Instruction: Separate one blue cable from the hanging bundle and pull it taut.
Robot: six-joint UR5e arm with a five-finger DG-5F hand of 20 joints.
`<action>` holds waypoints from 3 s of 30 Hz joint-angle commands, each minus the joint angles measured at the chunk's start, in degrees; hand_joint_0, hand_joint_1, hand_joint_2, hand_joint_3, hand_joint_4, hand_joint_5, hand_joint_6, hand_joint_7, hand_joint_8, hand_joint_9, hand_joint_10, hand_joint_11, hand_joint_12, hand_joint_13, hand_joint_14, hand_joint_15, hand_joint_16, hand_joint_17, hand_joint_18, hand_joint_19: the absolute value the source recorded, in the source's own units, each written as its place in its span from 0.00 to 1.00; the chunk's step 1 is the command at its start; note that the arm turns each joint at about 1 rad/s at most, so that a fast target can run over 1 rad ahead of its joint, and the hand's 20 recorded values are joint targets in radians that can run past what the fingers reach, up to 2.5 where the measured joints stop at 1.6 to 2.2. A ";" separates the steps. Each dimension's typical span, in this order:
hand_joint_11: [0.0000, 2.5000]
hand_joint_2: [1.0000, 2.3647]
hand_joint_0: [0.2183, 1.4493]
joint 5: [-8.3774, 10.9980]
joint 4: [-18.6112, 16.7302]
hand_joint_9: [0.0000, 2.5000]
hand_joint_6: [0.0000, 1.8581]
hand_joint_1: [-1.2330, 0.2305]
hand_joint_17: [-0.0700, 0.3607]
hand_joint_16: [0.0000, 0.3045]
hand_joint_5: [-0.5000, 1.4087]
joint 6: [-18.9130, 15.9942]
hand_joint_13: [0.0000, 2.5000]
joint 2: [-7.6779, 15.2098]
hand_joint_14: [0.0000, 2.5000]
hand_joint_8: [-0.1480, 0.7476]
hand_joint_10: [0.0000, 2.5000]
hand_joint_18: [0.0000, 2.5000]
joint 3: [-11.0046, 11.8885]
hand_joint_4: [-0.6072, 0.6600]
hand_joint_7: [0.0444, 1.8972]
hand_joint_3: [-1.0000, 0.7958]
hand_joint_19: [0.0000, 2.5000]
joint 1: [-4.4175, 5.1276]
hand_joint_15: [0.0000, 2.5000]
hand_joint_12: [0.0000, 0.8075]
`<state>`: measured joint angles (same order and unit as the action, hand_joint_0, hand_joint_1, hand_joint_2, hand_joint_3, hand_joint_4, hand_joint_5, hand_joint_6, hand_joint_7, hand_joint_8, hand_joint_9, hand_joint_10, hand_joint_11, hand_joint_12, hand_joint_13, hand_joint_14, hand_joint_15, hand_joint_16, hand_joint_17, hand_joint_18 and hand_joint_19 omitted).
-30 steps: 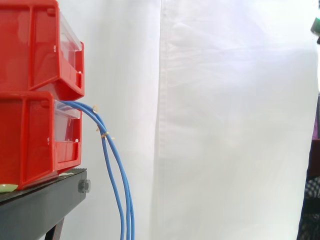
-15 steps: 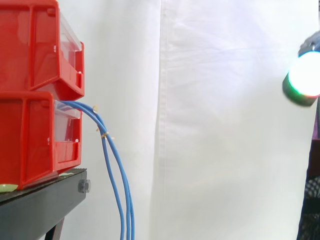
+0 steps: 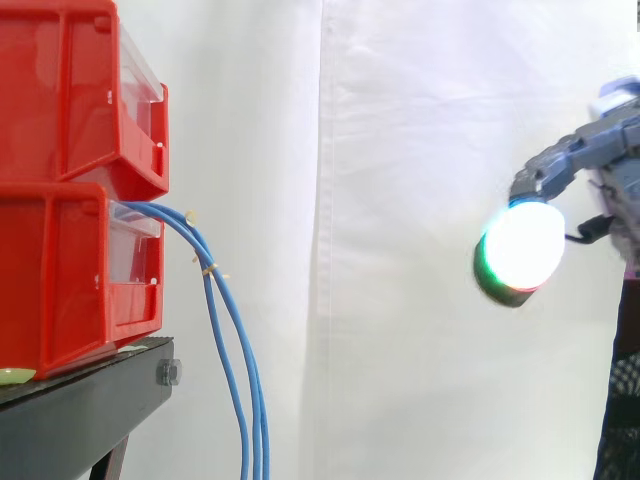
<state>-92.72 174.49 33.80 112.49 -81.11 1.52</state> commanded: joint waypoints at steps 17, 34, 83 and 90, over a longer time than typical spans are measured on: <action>0.48 0.00 0.11 -7.83 2.61 0.77 0.27 0.52 0.60 0.28 0.14 2.59 0.70 17.50 0.01 0.51 0.01 0.74 23.28 0.67 0.32 0.28 0.15 -3.80 0.37 0.54; 0.70 0.00 0.11 -7.74 -9.70 0.85 0.27 0.53 0.62 0.29 0.15 -3.57 0.79 23.47 0.01 0.50 0.08 0.77 22.66 0.68 0.32 0.28 0.18 -3.10 0.57 0.56; 0.66 0.00 0.11 -3.17 -31.14 0.80 0.27 0.54 0.62 0.29 0.18 -10.07 0.79 26.90 0.00 0.51 0.33 0.72 14.58 0.72 0.40 0.28 0.19 -0.03 0.62 0.55; 0.65 0.00 0.11 -2.99 -30.53 0.78 0.27 0.53 0.63 0.29 0.18 -10.77 0.78 26.90 0.00 0.51 0.32 0.70 14.75 0.75 0.44 0.28 0.19 -0.03 0.62 0.56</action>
<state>-95.80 143.85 23.20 139.36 -66.49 1.47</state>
